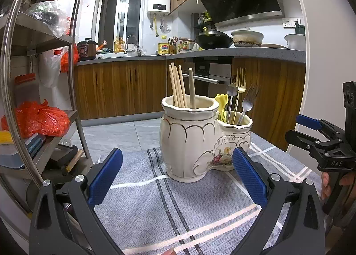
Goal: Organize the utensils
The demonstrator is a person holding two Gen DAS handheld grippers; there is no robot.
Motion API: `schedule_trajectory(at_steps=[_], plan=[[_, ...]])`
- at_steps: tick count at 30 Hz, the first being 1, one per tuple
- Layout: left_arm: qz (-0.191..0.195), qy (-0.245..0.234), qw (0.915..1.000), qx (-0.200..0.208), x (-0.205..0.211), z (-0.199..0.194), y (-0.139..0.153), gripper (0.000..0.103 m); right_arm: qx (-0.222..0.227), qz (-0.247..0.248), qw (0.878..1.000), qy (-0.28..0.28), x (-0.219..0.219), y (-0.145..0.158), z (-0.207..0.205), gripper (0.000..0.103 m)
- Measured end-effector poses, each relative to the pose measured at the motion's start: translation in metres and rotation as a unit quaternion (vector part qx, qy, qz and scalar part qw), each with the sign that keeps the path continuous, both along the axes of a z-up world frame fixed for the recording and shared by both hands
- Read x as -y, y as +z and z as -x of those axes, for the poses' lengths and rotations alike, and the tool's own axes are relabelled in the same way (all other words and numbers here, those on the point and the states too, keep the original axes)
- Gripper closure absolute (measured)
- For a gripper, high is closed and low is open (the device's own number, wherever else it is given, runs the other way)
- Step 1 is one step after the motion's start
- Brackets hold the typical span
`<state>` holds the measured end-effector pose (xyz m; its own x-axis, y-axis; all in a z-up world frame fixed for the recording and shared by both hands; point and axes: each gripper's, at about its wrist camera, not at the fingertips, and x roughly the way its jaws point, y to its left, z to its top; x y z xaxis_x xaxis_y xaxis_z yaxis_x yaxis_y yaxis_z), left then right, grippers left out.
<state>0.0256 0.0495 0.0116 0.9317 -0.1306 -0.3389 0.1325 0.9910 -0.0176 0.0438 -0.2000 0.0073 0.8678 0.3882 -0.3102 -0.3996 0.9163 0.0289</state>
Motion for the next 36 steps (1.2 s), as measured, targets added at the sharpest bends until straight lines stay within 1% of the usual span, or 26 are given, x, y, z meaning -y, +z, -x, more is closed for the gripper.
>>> schedule_trajectory(at_steps=[36], plan=[[-0.004,0.004,1.0000,0.004,-0.0003,0.0023,0.0014,0.006,0.005,0.000,1.000,-0.002,0.0020,0.0012,-0.0019,0.005]])
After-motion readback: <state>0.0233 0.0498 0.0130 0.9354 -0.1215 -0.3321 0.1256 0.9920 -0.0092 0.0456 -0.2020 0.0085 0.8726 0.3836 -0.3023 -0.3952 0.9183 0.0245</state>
